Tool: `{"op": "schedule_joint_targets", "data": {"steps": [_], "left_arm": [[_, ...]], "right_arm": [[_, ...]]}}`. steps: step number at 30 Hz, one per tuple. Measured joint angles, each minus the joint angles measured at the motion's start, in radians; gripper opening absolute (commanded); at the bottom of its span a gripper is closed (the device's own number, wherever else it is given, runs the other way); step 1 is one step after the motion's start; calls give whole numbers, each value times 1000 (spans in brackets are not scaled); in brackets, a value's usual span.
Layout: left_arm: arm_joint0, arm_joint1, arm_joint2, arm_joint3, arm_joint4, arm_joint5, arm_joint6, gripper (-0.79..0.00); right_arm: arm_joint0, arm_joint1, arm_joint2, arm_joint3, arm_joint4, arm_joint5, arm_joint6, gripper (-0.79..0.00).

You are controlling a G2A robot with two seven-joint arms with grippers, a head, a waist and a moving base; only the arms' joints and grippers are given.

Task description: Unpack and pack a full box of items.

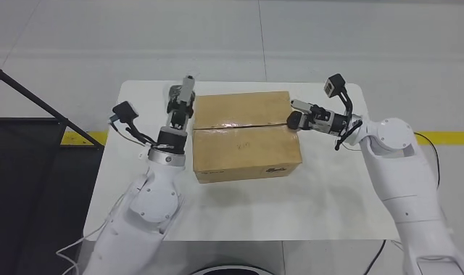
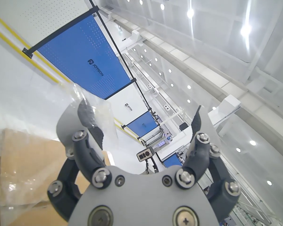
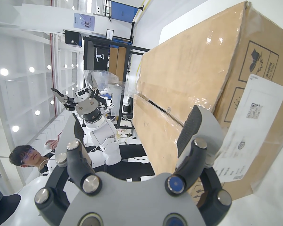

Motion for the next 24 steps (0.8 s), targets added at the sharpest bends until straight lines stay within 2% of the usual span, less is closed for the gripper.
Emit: {"op": "schedule_joint_targets", "data": {"steps": [13,24], "left_arm": [[-58,-32,91,44,18,-5,-60,0],[-120,-63,152,117,15,-15,-84,0]], "right_arm": [[-50,15,42,-28,6,-5,-6,0],[-102,34,103,-55,11,-9,-10,0]]}}
